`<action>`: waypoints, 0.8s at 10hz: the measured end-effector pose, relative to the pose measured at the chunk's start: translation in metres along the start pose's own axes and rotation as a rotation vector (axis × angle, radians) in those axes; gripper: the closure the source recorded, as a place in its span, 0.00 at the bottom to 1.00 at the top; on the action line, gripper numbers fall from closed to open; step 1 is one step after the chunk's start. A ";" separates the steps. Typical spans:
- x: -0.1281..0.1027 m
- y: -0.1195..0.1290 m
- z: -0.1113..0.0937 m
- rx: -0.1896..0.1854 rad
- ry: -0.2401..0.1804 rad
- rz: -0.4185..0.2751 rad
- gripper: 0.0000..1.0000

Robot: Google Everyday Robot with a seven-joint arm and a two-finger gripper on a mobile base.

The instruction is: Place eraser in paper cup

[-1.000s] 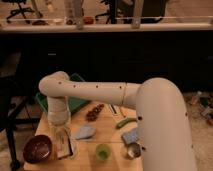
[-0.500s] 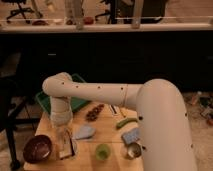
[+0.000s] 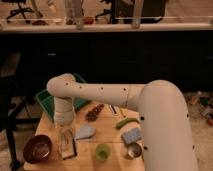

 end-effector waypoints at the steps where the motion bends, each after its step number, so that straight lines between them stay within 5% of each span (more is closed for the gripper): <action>1: 0.000 0.000 0.000 0.000 0.000 0.000 0.94; 8: 0.000 0.000 0.000 0.001 -0.001 0.001 0.25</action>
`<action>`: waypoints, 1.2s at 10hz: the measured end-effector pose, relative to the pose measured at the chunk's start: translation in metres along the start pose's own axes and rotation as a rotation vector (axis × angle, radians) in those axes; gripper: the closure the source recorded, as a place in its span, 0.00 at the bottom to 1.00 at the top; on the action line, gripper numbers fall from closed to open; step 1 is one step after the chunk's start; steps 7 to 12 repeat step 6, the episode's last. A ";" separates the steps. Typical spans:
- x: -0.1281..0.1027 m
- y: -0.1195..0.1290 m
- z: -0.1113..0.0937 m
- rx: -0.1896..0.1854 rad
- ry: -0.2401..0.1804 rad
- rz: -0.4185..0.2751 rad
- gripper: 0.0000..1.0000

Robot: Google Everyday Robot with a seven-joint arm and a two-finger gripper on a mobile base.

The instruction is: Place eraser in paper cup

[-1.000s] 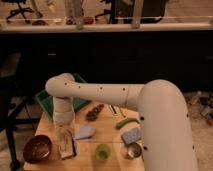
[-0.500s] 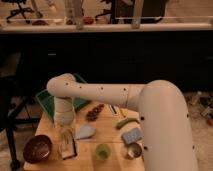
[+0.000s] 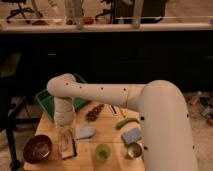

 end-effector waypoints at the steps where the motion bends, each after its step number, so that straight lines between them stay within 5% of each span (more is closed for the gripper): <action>1: 0.000 0.000 0.000 0.000 0.000 0.000 0.20; 12: 0.000 0.000 0.000 0.000 0.000 0.000 0.20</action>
